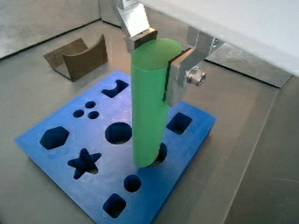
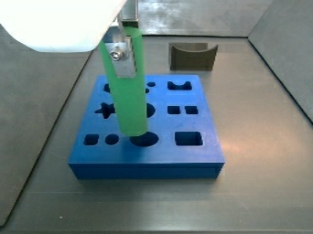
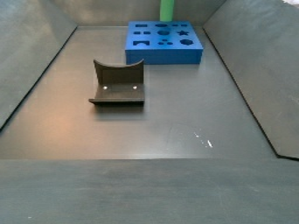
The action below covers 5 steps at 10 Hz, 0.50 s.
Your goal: Insert the oval object.
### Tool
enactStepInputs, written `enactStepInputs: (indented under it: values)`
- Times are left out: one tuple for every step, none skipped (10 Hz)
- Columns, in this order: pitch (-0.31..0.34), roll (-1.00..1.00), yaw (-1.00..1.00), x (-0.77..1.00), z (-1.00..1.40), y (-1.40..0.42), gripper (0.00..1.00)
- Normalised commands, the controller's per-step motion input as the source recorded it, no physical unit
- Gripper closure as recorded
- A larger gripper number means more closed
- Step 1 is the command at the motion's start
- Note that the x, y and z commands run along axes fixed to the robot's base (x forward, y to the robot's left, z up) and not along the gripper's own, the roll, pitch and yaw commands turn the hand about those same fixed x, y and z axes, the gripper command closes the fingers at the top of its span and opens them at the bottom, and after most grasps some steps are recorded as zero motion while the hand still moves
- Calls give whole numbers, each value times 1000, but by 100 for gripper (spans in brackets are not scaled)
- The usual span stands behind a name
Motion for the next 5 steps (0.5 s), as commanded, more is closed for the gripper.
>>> enactStepInputs:
  values:
    - [0, -59, -289, 437, -260, -114, 100]
    - [0, -127, -203, 234, -91, -31, 100]
    - [0, 0, -23, 31, 0, 0, 100]
    - [6, 0, -43, 77, -169, 0, 100]
    - [34, 0, -100, 126, -300, 0, 100]
